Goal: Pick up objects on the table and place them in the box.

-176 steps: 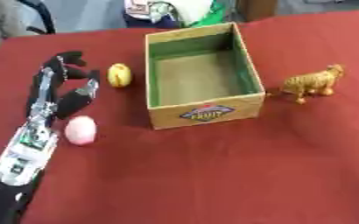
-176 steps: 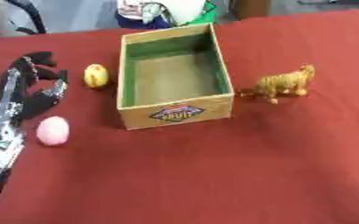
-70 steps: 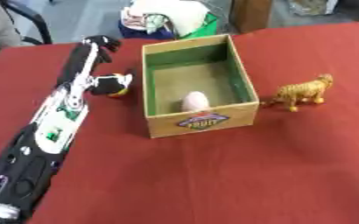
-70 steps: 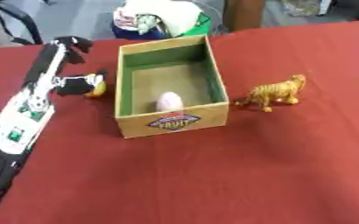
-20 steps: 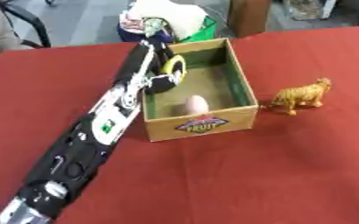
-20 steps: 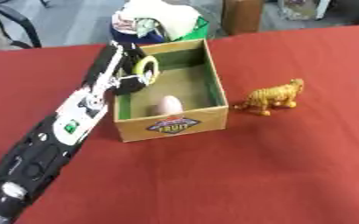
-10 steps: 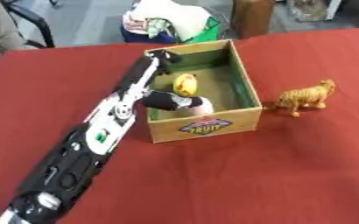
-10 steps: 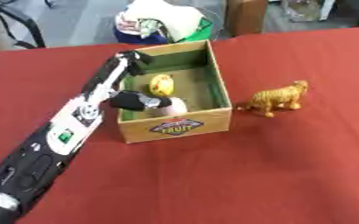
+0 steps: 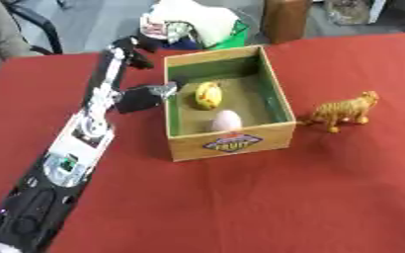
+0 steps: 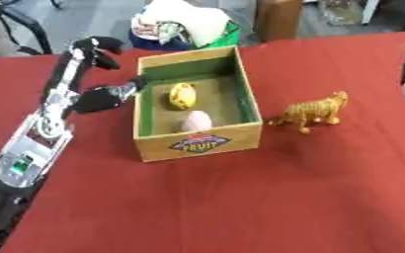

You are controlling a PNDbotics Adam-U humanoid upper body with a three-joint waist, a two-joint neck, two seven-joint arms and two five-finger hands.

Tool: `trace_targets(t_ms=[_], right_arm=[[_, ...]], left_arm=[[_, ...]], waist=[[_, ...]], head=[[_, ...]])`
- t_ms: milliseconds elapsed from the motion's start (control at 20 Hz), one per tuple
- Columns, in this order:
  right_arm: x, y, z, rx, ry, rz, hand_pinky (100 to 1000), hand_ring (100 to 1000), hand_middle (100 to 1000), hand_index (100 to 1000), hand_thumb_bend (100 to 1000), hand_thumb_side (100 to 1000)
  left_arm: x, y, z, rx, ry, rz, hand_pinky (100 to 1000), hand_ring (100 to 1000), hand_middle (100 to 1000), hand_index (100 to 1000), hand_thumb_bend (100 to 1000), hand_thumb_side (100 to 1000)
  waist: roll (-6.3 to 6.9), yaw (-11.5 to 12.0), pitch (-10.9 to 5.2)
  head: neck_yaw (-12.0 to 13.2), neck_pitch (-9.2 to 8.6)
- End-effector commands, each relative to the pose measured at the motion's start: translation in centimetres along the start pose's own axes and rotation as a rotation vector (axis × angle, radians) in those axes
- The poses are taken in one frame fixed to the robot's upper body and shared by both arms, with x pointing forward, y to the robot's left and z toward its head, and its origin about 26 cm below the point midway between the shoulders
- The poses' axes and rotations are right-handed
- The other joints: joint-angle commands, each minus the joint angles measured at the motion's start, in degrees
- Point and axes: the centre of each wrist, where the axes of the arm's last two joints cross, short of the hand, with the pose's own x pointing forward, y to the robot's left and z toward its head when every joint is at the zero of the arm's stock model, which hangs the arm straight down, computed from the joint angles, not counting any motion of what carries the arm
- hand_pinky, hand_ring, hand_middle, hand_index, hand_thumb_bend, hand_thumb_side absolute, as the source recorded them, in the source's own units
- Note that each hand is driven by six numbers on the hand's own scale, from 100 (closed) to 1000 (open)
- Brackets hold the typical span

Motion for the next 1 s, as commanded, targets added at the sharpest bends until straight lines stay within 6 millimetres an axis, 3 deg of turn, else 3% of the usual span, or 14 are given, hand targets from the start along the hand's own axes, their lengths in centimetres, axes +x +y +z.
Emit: trace_targets(t_ms=[50, 300, 700, 750, 800, 1000], right_arm=[[-0.3, -1.2, -0.8, 0.071, -0.005, 0.123, 572, 732, 744, 827, 162, 100], [-1.5, -0.7, -1.9, 0.171, -0.003, 0.215, 590, 752, 760, 838, 222, 100], [-2.7, 0.4, -3.1, 0.246, -0.014, 0.289, 600, 762, 768, 842, 239, 100], [-2.7, 0.8, -3.4, 0.268, -0.021, 0.301, 617, 778, 776, 846, 305, 100], [-2.8, 1.1, -3.6, 0.287, -0.026, 0.314, 617, 778, 777, 846, 271, 100], [-3.1, 2.1, -4.0, 0.354, -0.049, 0.365, 650, 807, 794, 856, 302, 100]], left_arm=[[0.7, 1.5, 0.1, 0.068, -0.027, 0.029, 648, 559, 599, 749, 544, 244], [0.0, 1.7, 1.0, 0.097, 0.002, 0.058, 640, 546, 584, 743, 530, 233], [-0.6, 1.7, 1.8, 0.113, 0.032, 0.077, 637, 540, 577, 740, 522, 228], [-0.7, 1.6, 1.8, 0.116, 0.036, 0.080, 635, 536, 573, 738, 517, 227], [-0.7, 1.6, 1.9, 0.120, 0.039, 0.084, 635, 536, 573, 738, 516, 226], [-0.9, 1.5, 2.0, 0.122, 0.048, 0.091, 635, 534, 570, 737, 509, 226]], waist=[[-0.43, 0.3, -1.00], [-0.40, 1.3, -0.96], [-0.45, 1.9, -0.94], [-0.47, 2.2, -0.95], [-0.47, 2.3, -0.96], [-0.50, 2.7, -0.97]], head=[[-0.9, -0.51], [-1.9, -0.51], [-2.7, -0.48], [-2.9, -0.51], [-3.0, -0.52], [-3.2, -0.52]])
